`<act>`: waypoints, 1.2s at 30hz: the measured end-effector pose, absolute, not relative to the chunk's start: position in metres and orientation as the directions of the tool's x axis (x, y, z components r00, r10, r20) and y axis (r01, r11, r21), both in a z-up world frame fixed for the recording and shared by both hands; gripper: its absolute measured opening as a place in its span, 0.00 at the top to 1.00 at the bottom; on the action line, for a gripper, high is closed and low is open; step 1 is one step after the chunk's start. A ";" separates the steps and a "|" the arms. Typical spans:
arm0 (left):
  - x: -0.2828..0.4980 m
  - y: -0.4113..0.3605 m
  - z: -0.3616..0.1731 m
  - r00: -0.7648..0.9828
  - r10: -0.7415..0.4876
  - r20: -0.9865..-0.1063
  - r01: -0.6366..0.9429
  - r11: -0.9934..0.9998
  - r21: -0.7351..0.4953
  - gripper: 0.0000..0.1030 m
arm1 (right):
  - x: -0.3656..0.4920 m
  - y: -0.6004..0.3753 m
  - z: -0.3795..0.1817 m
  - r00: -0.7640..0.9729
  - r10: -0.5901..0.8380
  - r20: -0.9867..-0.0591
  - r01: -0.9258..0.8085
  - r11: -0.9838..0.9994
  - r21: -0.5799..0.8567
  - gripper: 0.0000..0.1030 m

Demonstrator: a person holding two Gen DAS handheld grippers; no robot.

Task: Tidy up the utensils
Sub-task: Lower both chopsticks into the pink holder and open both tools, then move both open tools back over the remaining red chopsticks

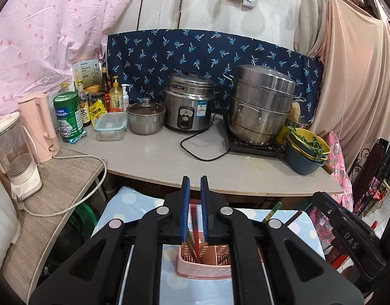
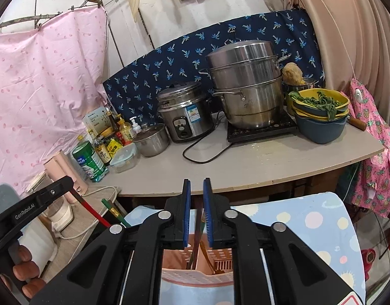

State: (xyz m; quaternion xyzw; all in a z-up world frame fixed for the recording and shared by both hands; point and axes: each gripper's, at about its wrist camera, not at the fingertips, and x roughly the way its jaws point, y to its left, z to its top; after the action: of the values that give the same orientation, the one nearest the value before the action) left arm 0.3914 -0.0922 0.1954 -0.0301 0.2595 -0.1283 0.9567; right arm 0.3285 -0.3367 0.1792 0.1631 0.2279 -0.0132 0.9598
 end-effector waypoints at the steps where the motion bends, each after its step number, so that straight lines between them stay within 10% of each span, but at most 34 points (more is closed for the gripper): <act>1: 0.391 -0.092 0.195 0.832 -0.255 -0.492 0.224 0.967 -0.124 0.77 | 0.327 -0.337 0.179 0.897 0.046 -0.440 0.101 0.947 0.306 0.84; 5: 0.383 -0.089 0.194 0.842 -0.232 -0.487 0.204 0.973 -0.111 0.59 | 0.316 -0.338 0.184 0.905 0.032 -0.425 0.105 0.950 0.294 0.73; 36: 0.228 -0.052 0.135 0.794 -0.142 -0.591 0.184 0.983 0.010 0.54 | 0.138 -0.282 0.146 0.861 0.024 -0.508 0.072 0.983 0.168 0.61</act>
State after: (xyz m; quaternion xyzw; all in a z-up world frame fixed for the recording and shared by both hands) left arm 0.2276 -0.0518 0.1348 0.0336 0.3093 -0.0861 0.9465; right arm 0.1381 -0.2819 0.1457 0.0907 0.2633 -0.0124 0.9604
